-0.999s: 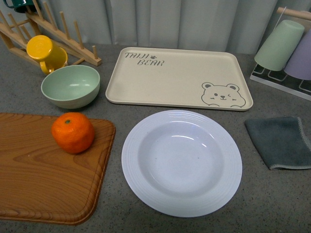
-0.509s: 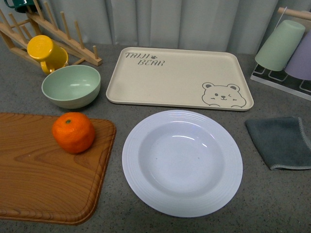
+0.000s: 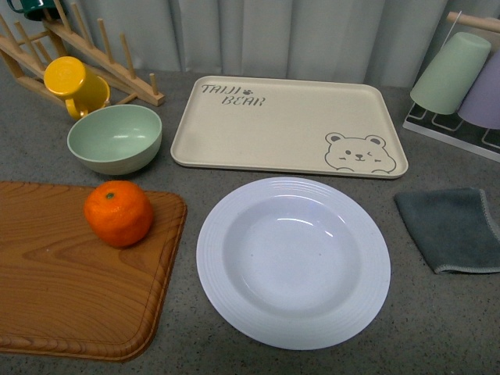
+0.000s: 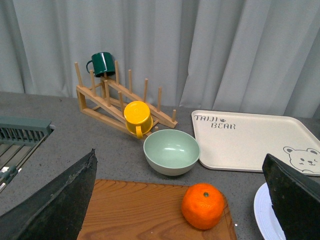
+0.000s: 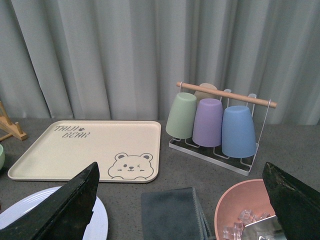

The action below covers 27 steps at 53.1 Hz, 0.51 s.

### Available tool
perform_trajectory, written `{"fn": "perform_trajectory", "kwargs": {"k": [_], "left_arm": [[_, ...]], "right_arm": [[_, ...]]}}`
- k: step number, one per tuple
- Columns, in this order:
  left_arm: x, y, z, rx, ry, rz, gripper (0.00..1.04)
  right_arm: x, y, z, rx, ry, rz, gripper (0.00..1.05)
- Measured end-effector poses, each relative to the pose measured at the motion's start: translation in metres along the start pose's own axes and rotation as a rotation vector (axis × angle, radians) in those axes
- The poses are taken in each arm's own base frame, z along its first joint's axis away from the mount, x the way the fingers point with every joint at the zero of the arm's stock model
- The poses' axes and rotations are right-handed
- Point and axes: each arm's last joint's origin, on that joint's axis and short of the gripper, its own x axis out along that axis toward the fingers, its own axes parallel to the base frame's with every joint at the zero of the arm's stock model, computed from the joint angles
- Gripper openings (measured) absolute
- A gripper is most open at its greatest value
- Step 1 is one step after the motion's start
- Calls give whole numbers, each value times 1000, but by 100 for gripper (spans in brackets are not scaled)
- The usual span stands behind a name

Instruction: Place orange and plate with both arms

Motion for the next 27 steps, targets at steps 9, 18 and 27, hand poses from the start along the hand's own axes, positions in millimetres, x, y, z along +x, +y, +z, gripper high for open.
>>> {"fn": "perform_trajectory", "kwargs": {"k": [9, 18, 27], "left_arm": [[0, 0, 0, 0, 0, 0, 98], [0, 0, 0, 0, 0, 0, 98], [0, 0, 0, 0, 0, 0, 98]], "right_arm": [[0, 0, 0, 0, 0, 0, 96], [0, 0, 0, 0, 0, 0, 96], [0, 0, 0, 0, 0, 0, 96]]}}
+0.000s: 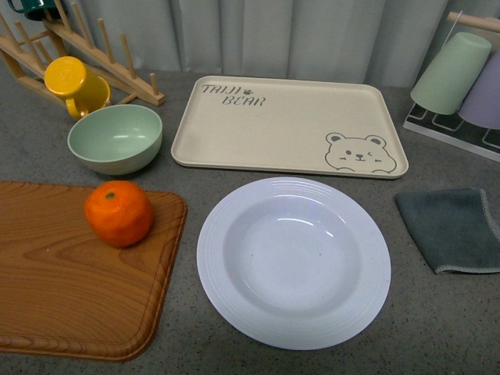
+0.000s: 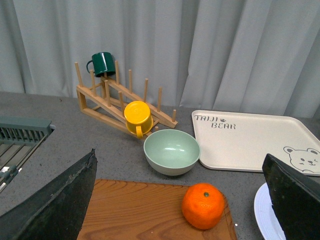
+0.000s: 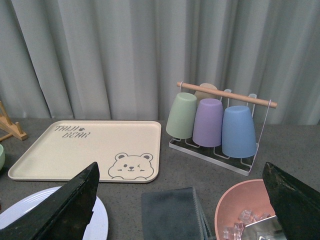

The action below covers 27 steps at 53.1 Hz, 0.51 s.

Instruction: Place orange and plate with both arms

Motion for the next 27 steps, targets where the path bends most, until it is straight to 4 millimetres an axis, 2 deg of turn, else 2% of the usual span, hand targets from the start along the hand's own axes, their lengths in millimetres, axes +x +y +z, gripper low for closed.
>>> {"fn": "perform_trajectory", "kwargs": {"k": [4, 9, 11, 19, 27], "left_arm": [[0, 0, 0, -4, 12, 9, 98], [5, 1, -4, -54, 222, 64, 98], [8, 1, -6, -70, 256, 61, 98], [49, -10, 18, -85, 313, -20, 98], [83, -29, 13, -68, 485, -141, 98]], "right_arm": [[0, 0, 0, 0, 0, 0, 96], [0, 0, 0, 0, 0, 0, 96], [0, 0, 0, 0, 0, 0, 96], [0, 0, 0, 0, 0, 0, 96], [0, 0, 0, 0, 0, 0, 96]]}}
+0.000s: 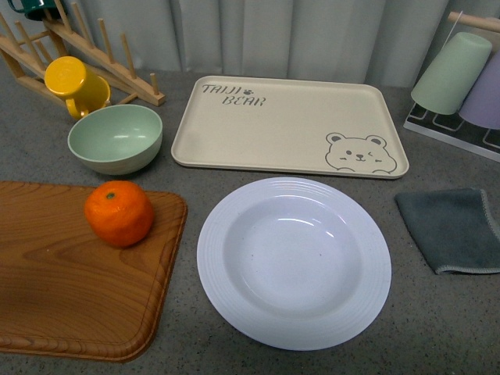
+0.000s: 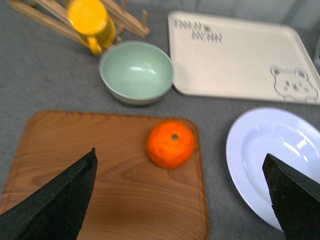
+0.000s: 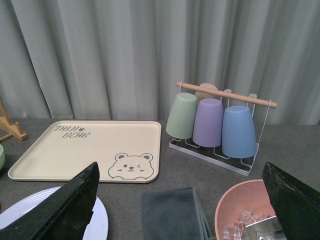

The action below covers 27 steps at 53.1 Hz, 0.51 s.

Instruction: Place orange and plate with both arms

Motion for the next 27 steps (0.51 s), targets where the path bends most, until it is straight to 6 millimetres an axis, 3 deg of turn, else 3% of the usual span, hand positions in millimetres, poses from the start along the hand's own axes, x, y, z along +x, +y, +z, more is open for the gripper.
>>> {"fn": "perform_trajectory", "kwargs": {"k": [14, 27], "left_arm": [[51, -26, -1, 44, 259, -130, 98], [80, -34, -4, 48, 337, -150, 98]], "right_arm": [[0, 0, 0, 0, 0, 0, 96], [0, 0, 0, 0, 0, 0, 96]]}}
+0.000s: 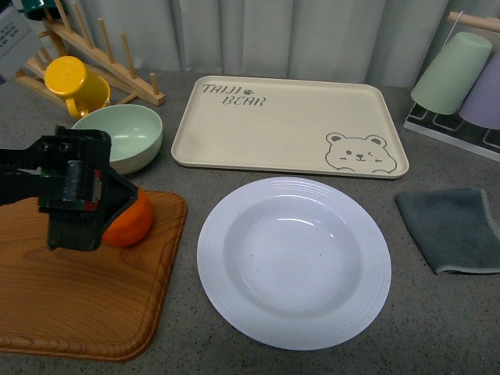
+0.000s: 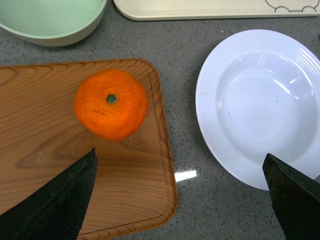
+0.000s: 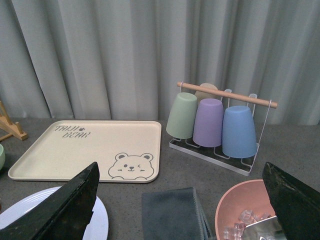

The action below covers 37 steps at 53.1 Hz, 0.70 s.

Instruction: Place orange and plate with both arms

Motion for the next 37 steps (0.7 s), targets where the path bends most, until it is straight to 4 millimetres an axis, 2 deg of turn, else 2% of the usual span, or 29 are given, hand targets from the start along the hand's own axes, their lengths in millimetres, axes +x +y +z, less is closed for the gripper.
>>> {"fn": "perform_trajectory", "kwargs": {"k": [15, 26, 37], "left_arm": [[33, 5, 8, 6, 57, 24, 98], [54, 18, 19, -7, 62, 92, 98], [71, 29, 22, -16, 95, 143, 98]], "right_arm": [[0, 0, 0, 0, 0, 0, 96], [0, 0, 0, 0, 0, 0, 96], [0, 0, 0, 0, 0, 0, 96]]}}
